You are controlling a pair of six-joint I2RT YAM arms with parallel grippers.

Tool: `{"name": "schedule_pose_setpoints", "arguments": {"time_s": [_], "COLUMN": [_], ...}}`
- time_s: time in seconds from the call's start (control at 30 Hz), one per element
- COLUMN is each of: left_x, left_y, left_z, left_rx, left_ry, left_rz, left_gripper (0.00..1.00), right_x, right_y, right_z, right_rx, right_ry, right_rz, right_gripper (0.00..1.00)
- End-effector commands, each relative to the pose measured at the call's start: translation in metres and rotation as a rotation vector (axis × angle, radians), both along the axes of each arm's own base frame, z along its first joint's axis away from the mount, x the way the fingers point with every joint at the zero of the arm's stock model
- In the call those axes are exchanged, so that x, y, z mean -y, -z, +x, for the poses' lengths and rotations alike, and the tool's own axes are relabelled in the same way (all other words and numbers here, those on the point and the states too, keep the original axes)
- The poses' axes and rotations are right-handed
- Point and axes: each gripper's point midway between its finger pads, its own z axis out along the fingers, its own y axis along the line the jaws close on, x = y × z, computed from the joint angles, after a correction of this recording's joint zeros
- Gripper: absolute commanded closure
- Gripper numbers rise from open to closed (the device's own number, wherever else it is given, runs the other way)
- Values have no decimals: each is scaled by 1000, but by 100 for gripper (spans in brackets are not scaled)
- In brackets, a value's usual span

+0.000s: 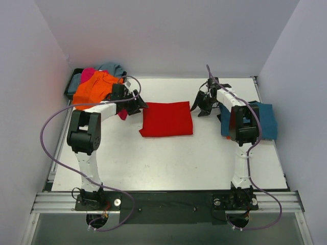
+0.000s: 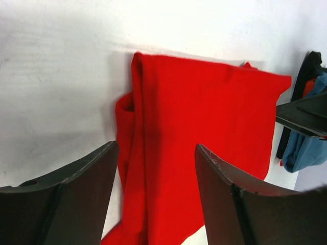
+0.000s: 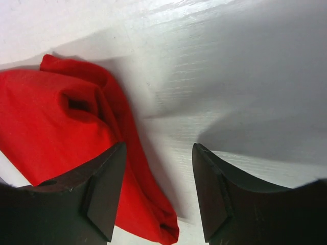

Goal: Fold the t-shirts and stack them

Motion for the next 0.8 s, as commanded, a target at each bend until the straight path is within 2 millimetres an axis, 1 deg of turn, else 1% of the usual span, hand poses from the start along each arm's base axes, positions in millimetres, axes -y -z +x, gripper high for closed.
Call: {"name": "schedule_pose_setpoints", "arguments": {"time_s": [0.0,0.03,0.17,0.2,0.23,0.27,0.3,0.33,0.37,0.4,0.47,0.5,0.57,0.63,0.67,0.7,0.73,0.77], "left_x": [8,10,16,15,15,16,14,12,10,8,4,2,-1,0,1,1,1,2], "left_y": [-29,-27,-5,-5,1,-1,4,9,14,15,16,13,12,11,11,12,12,14], "left_z": [6,6,9,11,12,15,17,13,13,13,12,13,12,12,12,13,14,13], "left_rx": [156,152,105,100,87,91,85,43,31,20,18,26,33,38,37,35,32,28], "left_ry": [29,35,39,34,27,26,16,12,4,-5,-20,-32,-39,-35,-33,-33,-35,-32], "left_rz": [-25,-27,3,6,11,7,12,25,37,42,54,62,70,67,64,65,63,61], "left_gripper": [30,30,30,30,30,31,32,35,37,40,40,40,39,38,37,37,37,37], "right_x": [-17,-22,-28,-28,-23,-13,-7,4,9,18,27,31,33,27,17,12,1,-6], "right_y": [-34,-31,-18,-15,-14,-12,-13,-15,-19,-21,-30,-36,-46,-55,-60,-63,-65,-64], "right_z": [15,14,15,15,15,14,9,11,9,11,10,9,9,12,11,14,12,14], "right_rx": [144,137,116,106,99,90,84,91,96,105,127,139,165,204,220,245,252,260], "right_ry": [-58,-66,-68,-62,-40,-9,13,48,62,85,102,109,112,95,64,53,14,-6], "right_rz": [15,24,21,17,-5,-30,-44,-68,-76,-94,-111,-120,-123,-86,-37,-17,19,38], "right_gripper": [50,50,48,49,49,49,49,48,48,48,46,43,41,40,39,39,39,39]}}
